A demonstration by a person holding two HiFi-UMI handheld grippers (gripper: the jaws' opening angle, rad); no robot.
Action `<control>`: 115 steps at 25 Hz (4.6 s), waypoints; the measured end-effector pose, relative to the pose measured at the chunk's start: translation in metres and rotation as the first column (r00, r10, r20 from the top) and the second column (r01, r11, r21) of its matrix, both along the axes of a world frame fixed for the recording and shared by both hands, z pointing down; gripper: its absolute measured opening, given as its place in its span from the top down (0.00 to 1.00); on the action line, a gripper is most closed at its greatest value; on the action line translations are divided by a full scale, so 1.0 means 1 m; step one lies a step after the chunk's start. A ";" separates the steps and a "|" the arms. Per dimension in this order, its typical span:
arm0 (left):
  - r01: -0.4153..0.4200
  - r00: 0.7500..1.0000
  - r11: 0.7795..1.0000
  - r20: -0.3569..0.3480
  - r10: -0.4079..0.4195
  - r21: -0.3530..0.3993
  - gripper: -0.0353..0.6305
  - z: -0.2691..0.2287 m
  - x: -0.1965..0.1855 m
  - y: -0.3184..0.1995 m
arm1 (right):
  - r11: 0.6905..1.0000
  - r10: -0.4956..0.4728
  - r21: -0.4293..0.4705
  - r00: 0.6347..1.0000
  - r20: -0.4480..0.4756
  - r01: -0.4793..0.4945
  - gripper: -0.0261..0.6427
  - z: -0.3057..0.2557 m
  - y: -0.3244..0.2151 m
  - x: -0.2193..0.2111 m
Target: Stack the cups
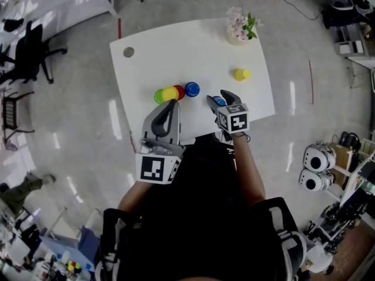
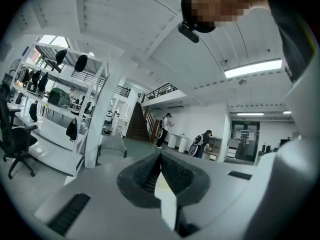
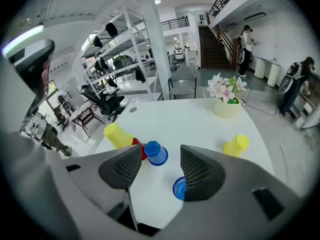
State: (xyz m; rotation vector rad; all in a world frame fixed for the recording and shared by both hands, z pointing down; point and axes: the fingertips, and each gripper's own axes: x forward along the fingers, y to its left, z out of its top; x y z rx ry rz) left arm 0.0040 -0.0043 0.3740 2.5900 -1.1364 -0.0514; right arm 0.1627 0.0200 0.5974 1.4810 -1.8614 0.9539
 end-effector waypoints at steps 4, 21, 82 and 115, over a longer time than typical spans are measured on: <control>-0.041 0.999 0.999 0.009 0.041 -0.009 0.91 0.005 0.016 0.001 | 0.999 0.037 -0.020 0.999 -0.002 -0.037 0.57 0.010 0.011 0.014; -0.110 0.993 0.993 0.036 0.111 -0.041 0.91 0.021 0.051 -0.003 | 0.978 0.109 -0.174 0.994 -0.027 -0.112 0.57 0.082 0.054 0.052; 0.280 0.960 0.960 0.017 -0.280 0.024 0.91 -0.007 -0.062 -0.003 | 0.932 -0.356 -0.075 0.934 -0.020 0.354 0.61 0.006 -0.036 -0.061; 0.303 0.953 0.953 0.026 -0.303 0.013 0.91 -0.001 -0.079 -0.016 | 0.896 -0.428 -0.139 0.904 -0.014 0.422 0.61 0.036 -0.041 -0.090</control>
